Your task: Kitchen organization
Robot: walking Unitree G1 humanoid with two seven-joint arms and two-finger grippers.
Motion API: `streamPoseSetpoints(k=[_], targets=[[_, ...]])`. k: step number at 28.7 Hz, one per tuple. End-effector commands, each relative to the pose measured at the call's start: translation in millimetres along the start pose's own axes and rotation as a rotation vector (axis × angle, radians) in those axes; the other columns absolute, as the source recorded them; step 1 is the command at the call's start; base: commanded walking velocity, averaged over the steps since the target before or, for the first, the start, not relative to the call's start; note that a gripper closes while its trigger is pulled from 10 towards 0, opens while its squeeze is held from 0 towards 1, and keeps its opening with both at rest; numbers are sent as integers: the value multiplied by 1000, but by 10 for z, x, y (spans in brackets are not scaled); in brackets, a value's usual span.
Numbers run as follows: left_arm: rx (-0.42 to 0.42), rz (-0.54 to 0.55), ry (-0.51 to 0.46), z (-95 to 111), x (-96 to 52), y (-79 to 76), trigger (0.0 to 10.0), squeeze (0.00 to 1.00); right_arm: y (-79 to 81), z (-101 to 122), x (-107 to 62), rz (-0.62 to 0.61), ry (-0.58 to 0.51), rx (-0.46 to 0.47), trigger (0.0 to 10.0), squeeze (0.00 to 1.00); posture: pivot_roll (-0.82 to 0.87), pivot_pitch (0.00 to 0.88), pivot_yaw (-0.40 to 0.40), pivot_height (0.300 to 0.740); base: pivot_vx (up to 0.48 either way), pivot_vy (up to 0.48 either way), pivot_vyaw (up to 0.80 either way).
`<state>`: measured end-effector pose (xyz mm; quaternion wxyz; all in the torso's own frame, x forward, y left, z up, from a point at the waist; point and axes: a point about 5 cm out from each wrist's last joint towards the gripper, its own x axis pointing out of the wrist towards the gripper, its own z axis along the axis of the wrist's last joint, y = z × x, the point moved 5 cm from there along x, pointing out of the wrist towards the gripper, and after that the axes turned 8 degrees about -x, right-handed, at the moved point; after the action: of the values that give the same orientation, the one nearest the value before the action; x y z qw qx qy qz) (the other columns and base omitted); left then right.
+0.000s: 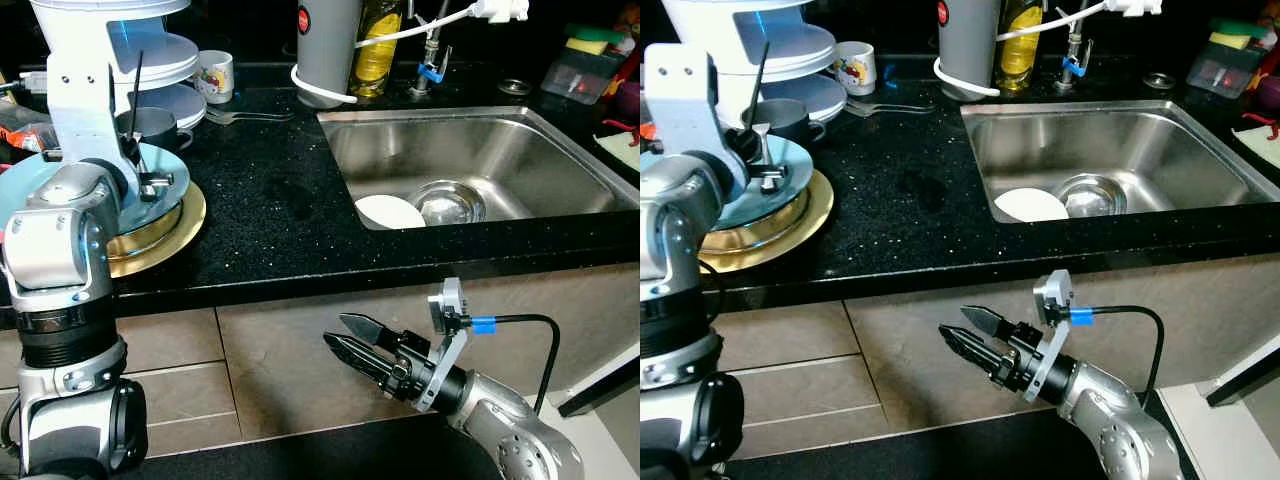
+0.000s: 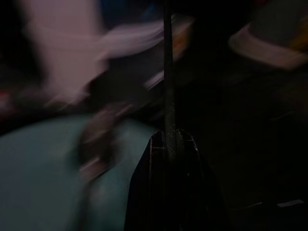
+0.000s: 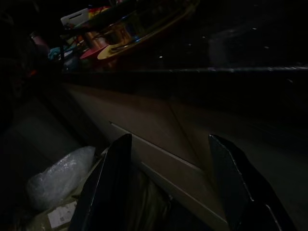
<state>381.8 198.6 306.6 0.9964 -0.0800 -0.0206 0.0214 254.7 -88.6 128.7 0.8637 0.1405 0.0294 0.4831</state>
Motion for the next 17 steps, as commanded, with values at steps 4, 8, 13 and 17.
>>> streamPoseSetpoints(k=[4, 8, 13, 17], targets=[[-110, -286, -102, 178, -111, -530, 10000, 0, -79, 33, -28, -54, -43, 39, 10000, 0, 117, 20, -70, 740, 0, 0, 0], [-148, -448, -104, 128, -208, -776, 10000, 0, -103, 36, -43, -70, -52, 54, 10000, 0, 113, 20, -68, 740, 0, 0, -105], [-150, -543, -129, 147, -254, -907, 10000, 0, -84, 44, -47, -57, -60, 57, 10000, 0, 111, 19, -65, 740, 0, 0, -724], [-131, -651, -166, 202, -306, -1031, 10000, 0, -82, 58, -48, -54, -71, 55, 10000, 0, 105, 19, -62, 740, 0, 0, -800]])
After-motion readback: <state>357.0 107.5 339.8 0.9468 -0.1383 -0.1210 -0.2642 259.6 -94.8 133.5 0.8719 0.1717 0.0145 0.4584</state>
